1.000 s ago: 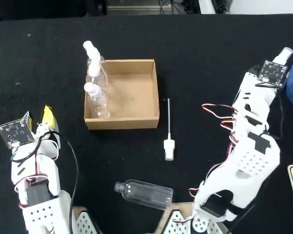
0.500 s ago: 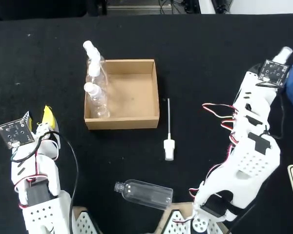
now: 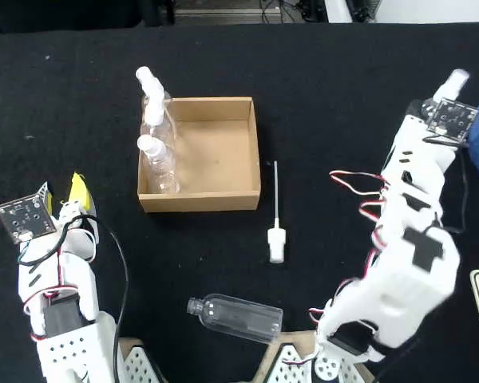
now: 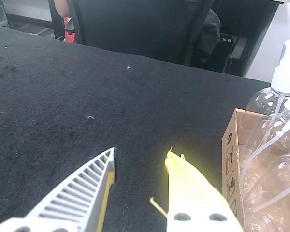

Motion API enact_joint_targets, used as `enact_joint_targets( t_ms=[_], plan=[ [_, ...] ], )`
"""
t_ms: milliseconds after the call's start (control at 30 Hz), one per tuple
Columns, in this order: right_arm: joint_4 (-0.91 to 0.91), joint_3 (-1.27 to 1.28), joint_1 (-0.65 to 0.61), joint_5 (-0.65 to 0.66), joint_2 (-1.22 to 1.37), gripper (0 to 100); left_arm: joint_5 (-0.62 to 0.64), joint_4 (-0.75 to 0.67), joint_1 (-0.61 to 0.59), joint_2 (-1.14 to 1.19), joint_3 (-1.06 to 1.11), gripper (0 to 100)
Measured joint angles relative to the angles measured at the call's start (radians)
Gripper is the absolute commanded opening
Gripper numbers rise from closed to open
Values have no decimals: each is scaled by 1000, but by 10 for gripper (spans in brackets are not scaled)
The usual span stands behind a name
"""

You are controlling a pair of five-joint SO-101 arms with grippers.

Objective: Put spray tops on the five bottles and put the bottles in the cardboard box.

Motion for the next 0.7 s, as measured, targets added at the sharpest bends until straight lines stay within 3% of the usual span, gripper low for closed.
enact_joint_targets(
  t_ms=[167, 367, 700],
  plan=[
    [0, 201, -103, -8, -298, 10, 0, 0, 0, 0, 0, 30],
    [15, 331, -311, -17, -580, 10, 0, 0, 0, 0, 0, 30],
    [304, 282, -666, -17, -641, 11, 0, 0, 0, 0, 0, 30]
  ],
)
